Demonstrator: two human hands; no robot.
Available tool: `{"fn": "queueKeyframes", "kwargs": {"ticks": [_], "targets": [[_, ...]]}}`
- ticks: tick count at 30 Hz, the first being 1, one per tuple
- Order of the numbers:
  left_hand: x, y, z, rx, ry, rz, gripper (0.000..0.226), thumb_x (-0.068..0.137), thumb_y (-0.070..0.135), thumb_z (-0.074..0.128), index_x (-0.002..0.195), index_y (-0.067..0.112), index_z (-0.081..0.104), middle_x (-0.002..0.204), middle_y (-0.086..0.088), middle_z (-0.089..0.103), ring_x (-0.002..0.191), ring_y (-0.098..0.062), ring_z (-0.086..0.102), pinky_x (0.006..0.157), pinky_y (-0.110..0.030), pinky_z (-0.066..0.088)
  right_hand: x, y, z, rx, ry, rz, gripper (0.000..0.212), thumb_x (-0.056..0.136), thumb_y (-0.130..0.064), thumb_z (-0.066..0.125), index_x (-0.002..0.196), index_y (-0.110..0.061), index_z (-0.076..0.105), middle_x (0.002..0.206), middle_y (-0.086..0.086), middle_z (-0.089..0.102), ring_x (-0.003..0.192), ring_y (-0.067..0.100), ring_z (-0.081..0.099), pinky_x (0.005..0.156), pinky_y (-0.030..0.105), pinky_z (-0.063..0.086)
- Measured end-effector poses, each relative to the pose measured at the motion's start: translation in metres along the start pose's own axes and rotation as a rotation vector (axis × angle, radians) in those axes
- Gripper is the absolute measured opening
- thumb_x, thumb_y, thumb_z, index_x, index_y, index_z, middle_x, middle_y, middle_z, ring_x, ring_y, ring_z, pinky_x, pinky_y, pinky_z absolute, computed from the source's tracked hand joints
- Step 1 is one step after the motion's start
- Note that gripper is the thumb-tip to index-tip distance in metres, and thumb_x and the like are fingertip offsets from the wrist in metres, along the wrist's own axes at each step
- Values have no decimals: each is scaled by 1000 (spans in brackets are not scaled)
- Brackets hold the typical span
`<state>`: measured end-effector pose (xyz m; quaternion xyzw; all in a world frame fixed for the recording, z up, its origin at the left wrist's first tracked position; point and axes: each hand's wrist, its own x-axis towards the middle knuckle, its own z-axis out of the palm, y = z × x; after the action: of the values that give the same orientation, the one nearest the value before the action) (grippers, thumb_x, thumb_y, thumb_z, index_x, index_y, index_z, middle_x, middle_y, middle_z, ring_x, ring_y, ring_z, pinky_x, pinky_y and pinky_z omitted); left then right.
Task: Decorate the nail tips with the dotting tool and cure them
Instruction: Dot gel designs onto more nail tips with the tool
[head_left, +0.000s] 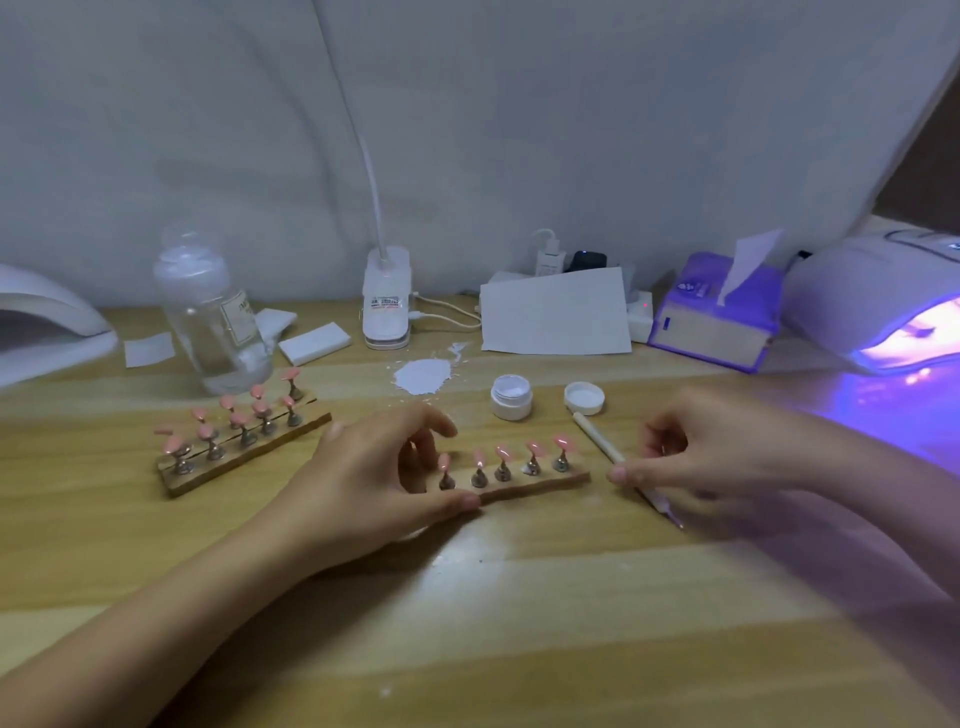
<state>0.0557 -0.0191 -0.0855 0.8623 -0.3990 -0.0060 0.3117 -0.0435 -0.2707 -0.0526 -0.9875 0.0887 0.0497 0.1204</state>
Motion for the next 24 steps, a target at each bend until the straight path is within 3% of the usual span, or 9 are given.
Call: {"fn": "queueKeyframes", "kwargs": {"ticks": [3, 7, 9, 12, 15, 17, 19, 24], "targets": [[1, 0, 0, -39, -23, -5, 44, 49, 71, 55, 78, 37, 62, 74, 17, 59, 78, 0, 53, 78, -28, 42, 5, -3, 7, 94, -73, -18, 43, 71, -57, 62, 60, -15, 58, 49, -7, 49, 45, 6, 38, 52, 27, 31], [1, 0, 0, -89, -16, -24, 44, 47, 69, 56, 74, 36, 65, 74, 18, 61, 78, 1, 53, 75, -25, 42, 3, -1, -3, 247, -97, -29, 34, 78, -45, 61, 60, -16, 62, 50, -7, 42, 46, 6, 35, 50, 24, 29], [3, 1, 1, -107, -7, -38, 44, 48, 67, 58, 75, 33, 66, 73, 18, 61, 78, 1, 54, 77, -26, 42, 0, 0, -11, 493, -54, -27, 30, 76, -40, 65, 58, -17, 64, 48, -7, 40, 44, 6, 34, 45, 19, 30], [8, 5, 5, -82, 3, -45, 34, 59, 55, 70, 79, 28, 69, 72, 18, 60, 77, 1, 53, 80, -29, 41, 1, -3, -17, 1048, 111, -30, 21, 69, -31, 65, 59, -13, 67, 44, -3, 42, 36, 7, 31, 38, 15, 31], [15, 7, 8, -49, 15, -36, 26, 63, 48, 73, 79, 29, 68, 73, 17, 60, 76, 3, 52, 78, -26, 37, 13, -5, -15, 1328, 300, -40, 22, 82, -11, 59, 61, -16, 60, 45, -4, 49, 34, 3, 38, 37, 11, 35], [20, 8, 9, -59, 6, -57, 26, 63, 48, 73, 79, 28, 67, 73, 16, 60, 74, 5, 51, 76, -24, 35, 21, -9, -12, 1364, 362, -65, 36, 84, -7, 57, 51, -21, 56, 46, -7, 49, 37, 3, 39, 38, 12, 35], [24, 8, 10, -54, 8, -63, 26, 63, 48, 73, 79, 28, 67, 73, 16, 59, 74, 7, 50, 79, -26, 36, 30, -16, -7, 1374, 403, -64, 35, 81, -15, 64, 48, -21, 54, 45, -9, 48, 38, 3, 38, 41, 13, 37], [24, 6, 16, -177, 62, -57, 24, 54, 59, 67, 69, 41, 61, 73, 21, 61, 79, 2, 55, 92, -43, 42, 56, -27, 6, 1307, 581, -45, 45, 75, -31, 72, 43, -20, 43, 39, -9, 39, 36, 2, 37, 42, 14, 38]]}}
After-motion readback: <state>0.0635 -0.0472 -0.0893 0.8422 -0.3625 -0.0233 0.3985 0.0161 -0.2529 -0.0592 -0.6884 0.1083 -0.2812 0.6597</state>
